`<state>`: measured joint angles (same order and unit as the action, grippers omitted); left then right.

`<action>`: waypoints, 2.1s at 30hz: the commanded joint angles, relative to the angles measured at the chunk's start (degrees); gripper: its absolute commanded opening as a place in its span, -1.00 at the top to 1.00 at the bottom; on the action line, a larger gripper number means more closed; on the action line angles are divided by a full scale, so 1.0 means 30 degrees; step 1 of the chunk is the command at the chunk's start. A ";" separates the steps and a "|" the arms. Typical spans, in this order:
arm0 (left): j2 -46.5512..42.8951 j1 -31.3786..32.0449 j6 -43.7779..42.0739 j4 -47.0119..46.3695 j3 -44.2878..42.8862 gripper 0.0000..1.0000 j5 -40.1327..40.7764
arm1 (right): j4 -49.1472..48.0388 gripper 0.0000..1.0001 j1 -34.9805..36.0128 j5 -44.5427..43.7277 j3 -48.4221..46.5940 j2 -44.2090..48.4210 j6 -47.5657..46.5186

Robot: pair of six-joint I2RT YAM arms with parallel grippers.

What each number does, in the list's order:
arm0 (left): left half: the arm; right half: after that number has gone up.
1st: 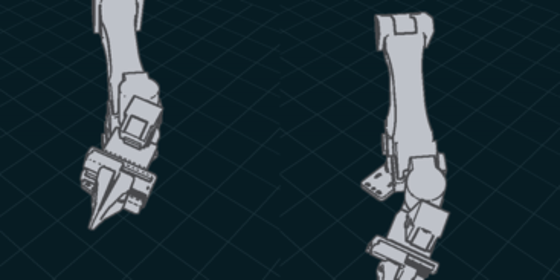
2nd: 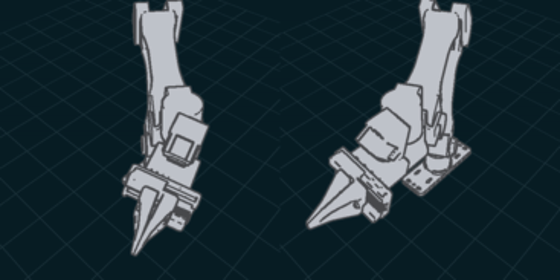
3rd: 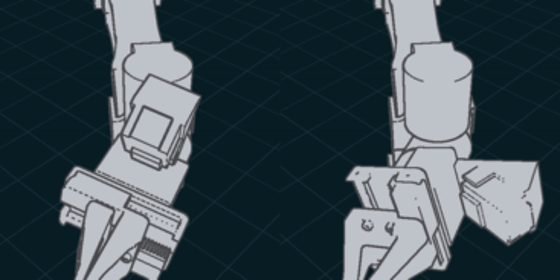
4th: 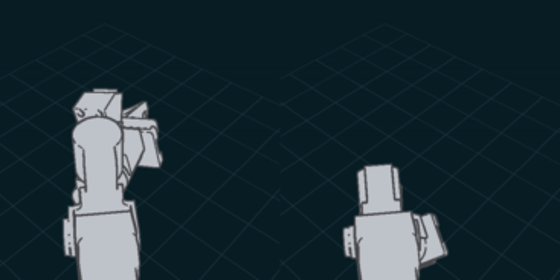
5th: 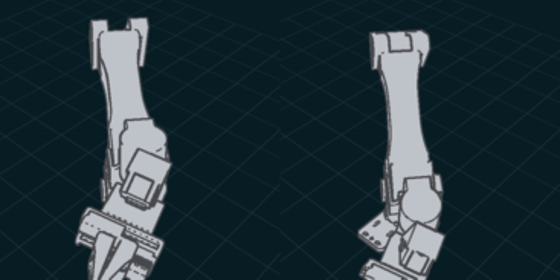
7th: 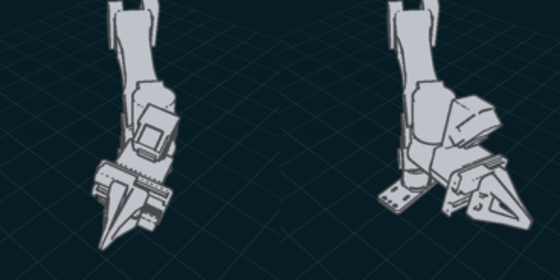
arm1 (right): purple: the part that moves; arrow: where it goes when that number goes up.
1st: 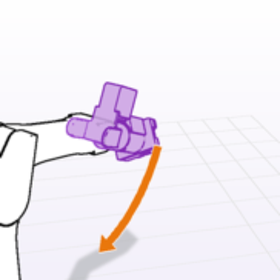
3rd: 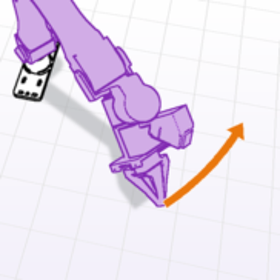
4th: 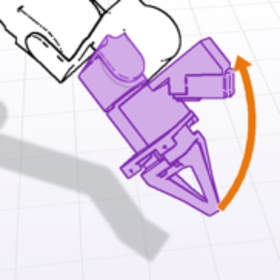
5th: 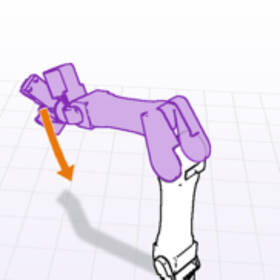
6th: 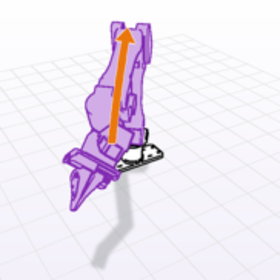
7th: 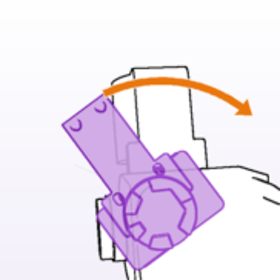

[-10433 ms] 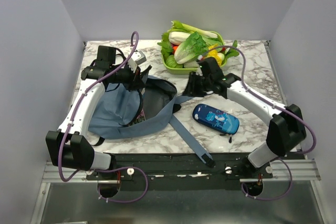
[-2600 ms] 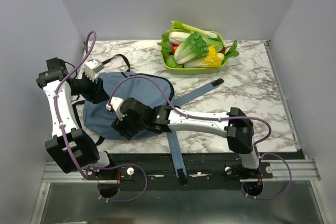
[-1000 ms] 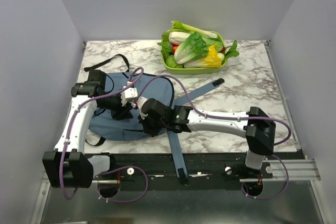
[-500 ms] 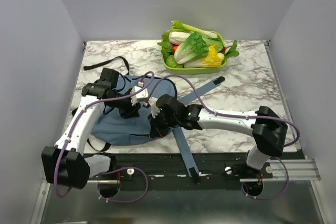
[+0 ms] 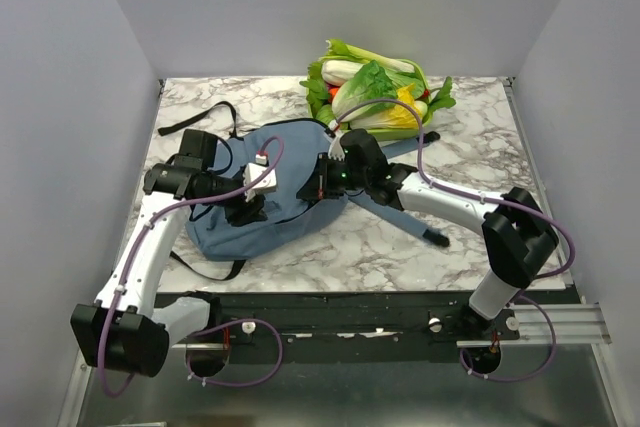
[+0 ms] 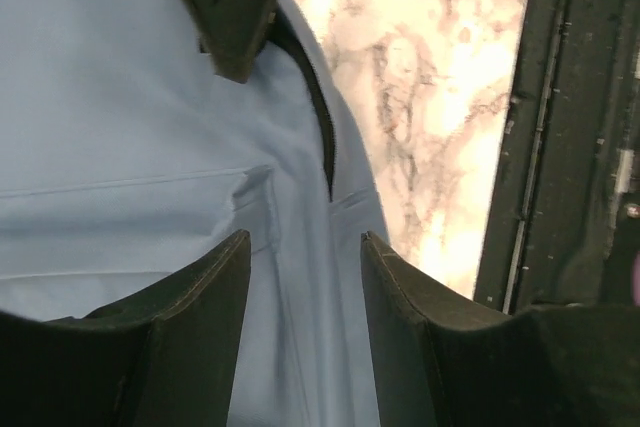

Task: Pack the student bag
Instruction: Zip the student bag at the center of the board.

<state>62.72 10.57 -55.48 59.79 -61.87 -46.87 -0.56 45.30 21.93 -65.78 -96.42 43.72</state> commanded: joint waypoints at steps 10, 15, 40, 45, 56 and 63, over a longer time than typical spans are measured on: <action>0.1037 0.3853 0.0883 -0.2222 0.1314 -0.17 -0.0463 | -0.1572 0.99 0.0252 0.0571 -0.0019 0.0704 0.0718; 0.1505 0.4504 0.4422 -0.6652 0.2515 -0.13 0.1323 | -0.1455 0.99 0.0252 0.0453 0.0129 0.1056 0.0688; 0.1774 0.8223 0.4201 -0.5643 0.3308 1.00 0.4696 | 0.1356 0.99 -0.2030 -0.2416 0.0510 0.2549 -0.0599; 0.0687 0.9541 0.2472 -0.2884 0.3307 1.00 0.5281 | 0.3140 0.99 -0.3174 -0.3880 -0.0513 0.2668 -0.1800; -0.0309 1.1182 -0.0692 0.1687 0.3630 1.00 0.5515 | 0.4844 0.99 -0.4230 -0.5436 -0.3501 0.1703 -0.4027; -0.0984 1.1419 -0.2682 0.3064 0.3864 1.00 0.5840 | 0.5019 0.99 -0.4289 -0.5727 -0.5406 0.1029 -0.4818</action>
<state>61.28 43.66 -58.78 53.76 -51.72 -26.63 19.33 34.37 12.01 -76.23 -92.53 32.40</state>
